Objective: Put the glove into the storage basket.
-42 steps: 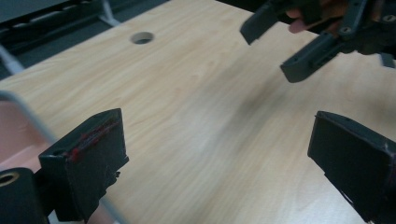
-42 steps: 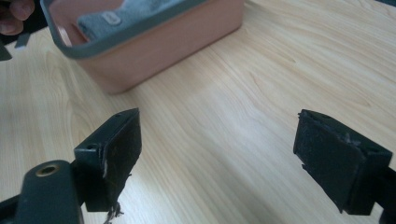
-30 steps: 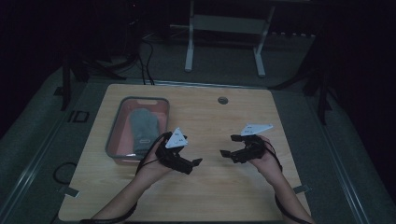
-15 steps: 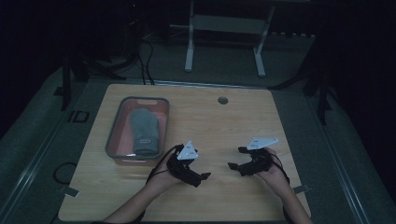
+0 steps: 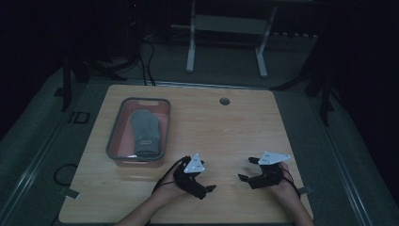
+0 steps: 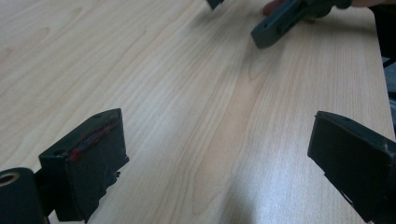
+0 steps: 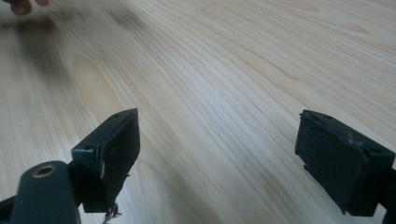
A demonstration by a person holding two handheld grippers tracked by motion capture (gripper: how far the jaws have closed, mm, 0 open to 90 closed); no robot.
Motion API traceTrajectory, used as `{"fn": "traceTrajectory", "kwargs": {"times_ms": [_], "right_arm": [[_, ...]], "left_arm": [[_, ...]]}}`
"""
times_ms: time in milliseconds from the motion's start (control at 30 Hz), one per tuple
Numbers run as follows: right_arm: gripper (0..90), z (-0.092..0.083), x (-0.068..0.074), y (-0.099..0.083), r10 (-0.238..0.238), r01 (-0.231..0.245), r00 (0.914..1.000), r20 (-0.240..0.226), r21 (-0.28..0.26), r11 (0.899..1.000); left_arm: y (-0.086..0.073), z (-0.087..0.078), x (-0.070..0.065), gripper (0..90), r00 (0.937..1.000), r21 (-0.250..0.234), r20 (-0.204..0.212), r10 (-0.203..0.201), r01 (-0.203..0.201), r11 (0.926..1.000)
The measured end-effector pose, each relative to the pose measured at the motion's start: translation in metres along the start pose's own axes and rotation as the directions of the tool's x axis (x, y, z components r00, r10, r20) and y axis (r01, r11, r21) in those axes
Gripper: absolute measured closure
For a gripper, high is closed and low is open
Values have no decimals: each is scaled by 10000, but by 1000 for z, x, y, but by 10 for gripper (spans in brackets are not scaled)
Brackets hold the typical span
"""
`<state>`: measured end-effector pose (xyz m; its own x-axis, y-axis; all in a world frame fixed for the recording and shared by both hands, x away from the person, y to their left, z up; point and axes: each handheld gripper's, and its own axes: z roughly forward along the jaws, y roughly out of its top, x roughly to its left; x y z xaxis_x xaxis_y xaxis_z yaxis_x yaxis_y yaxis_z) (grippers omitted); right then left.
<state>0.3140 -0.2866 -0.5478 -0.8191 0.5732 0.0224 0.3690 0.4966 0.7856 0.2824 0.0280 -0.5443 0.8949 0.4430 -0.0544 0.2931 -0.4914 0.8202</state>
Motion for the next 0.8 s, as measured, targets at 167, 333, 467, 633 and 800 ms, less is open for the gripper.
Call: {"fn": "traceTrajectory", "kwargs": {"times_ms": [167,333,467,633,800], "right_arm": [[137,-12,-3,-11,144,-144,9993,351,-13,9999],[137,-23,-9,-23,224,-208,9961,856,-191,9996],[138,-30,-19,-32,550,-518,9923,1107,-315,9982],[139,-33,-25,-36,795,-738,9905,1123,-539,9958],[139,-33,-26,-36,828,-769,9902,1128,-557,9955]], "left_arm": [[-6,0,0,47,9999,-89,-156,-13,12,10000],[-11,-1,1,46,9997,-280,-205,-132,126,9995],[-14,-1,1,46,9994,-363,-245,-227,218,9991],[-15,-2,1,46,9991,-602,-231,-349,334,9976],[-16,-2,1,47,9991,-580,-261,-331,315,9978]]}}
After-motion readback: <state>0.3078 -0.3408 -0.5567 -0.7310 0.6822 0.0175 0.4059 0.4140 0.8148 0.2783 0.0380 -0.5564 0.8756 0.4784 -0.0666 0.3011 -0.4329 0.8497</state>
